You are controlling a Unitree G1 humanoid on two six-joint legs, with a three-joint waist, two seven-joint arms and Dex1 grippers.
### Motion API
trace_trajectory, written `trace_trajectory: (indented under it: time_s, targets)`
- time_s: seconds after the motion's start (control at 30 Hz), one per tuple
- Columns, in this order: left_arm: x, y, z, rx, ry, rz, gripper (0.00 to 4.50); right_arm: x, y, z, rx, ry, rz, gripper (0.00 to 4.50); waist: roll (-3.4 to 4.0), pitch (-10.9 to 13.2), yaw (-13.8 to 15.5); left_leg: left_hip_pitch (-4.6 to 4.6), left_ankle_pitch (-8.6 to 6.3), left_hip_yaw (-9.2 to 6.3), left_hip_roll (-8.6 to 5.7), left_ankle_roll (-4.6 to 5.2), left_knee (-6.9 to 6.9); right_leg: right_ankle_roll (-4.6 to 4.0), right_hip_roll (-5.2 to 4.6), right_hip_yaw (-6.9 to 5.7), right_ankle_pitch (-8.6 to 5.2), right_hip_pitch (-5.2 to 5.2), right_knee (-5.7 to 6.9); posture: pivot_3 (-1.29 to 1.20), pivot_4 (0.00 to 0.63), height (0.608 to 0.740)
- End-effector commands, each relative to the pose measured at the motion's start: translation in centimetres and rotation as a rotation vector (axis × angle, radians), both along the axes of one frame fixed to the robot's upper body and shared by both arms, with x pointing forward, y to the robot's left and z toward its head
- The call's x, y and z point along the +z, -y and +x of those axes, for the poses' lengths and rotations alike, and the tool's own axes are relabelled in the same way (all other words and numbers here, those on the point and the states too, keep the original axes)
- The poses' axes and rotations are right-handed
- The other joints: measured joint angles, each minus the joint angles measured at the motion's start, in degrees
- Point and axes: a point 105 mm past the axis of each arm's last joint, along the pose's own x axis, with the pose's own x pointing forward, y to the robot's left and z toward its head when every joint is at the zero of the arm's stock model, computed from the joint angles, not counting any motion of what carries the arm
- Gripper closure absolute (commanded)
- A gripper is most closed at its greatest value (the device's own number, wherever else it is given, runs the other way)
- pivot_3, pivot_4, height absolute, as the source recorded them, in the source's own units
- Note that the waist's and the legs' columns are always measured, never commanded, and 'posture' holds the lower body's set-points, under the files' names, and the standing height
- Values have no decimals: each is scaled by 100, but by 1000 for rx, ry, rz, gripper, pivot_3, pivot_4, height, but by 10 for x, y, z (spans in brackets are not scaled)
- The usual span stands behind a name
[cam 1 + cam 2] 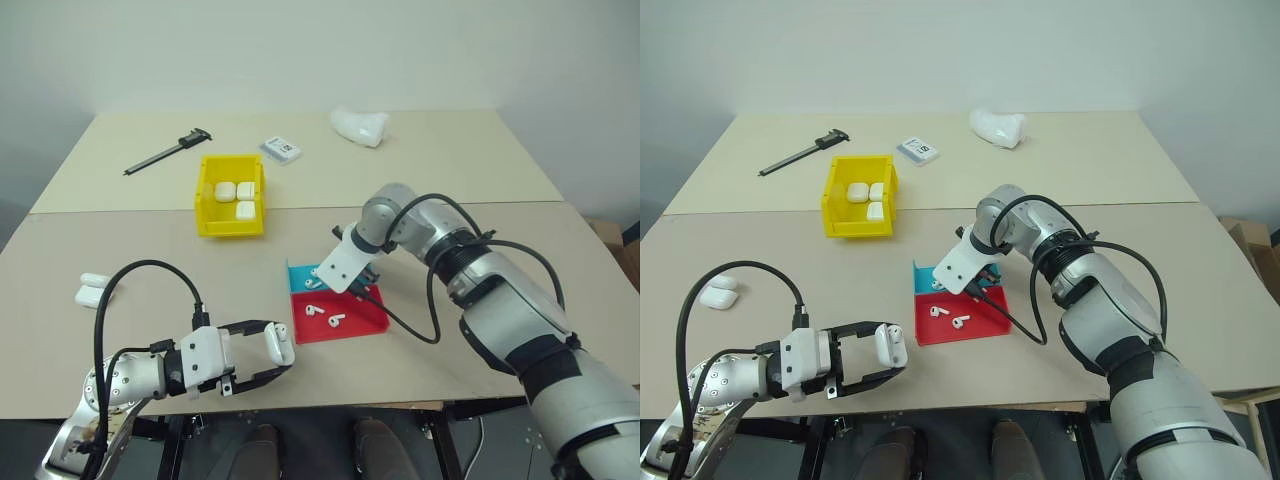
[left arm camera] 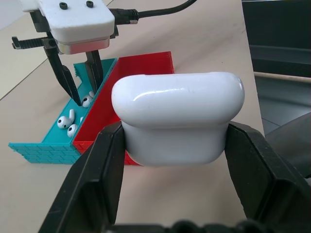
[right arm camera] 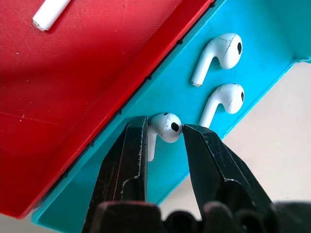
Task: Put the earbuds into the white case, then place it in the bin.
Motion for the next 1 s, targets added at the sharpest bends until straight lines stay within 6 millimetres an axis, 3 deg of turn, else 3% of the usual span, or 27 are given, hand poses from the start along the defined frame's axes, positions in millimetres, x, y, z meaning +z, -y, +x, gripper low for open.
trace_trajectory:
  time_s: [0.03,0.13,0.4,0.57,0.73,1.0]
  targets:
    - [6,3,-1,-16,34,-3,1730,0,5,1,-7,-8,-22,3161,0,0,1,2,0,0,0,0,0,0,0,0,0,1,0,0,150,740]
    - [6,3,-1,-14,32,0,1730,-1,6,0,-8,-9,-25,3796,0,0,2,5,0,0,0,0,0,0,0,0,0,4,1,0,150,740]
    - [6,3,-2,-13,36,-1,1730,2,6,-1,-1,-12,-14,3796,0,0,2,4,0,1,0,0,0,0,0,1,0,3,1,0,150,740]
    - [6,2,0,-9,35,3,1730,30,3,-4,0,-12,100,3796,2,5,7,-1,0,0,0,0,0,0,-1,1,0,0,0,0,150,740]
    - [6,3,0,-13,39,2,1730,59,23,0,-71,11,130,3796,7,8,21,-5,0,-2,-2,0,0,0,-2,0,0,-2,-2,0,150,740]
    - [5,4,3,-26,43,5,1730,47,37,7,-178,13,122,3796,8,8,-11,-1,0,2,2,0,0,-1,3,2,0,-2,0,0,150,740]
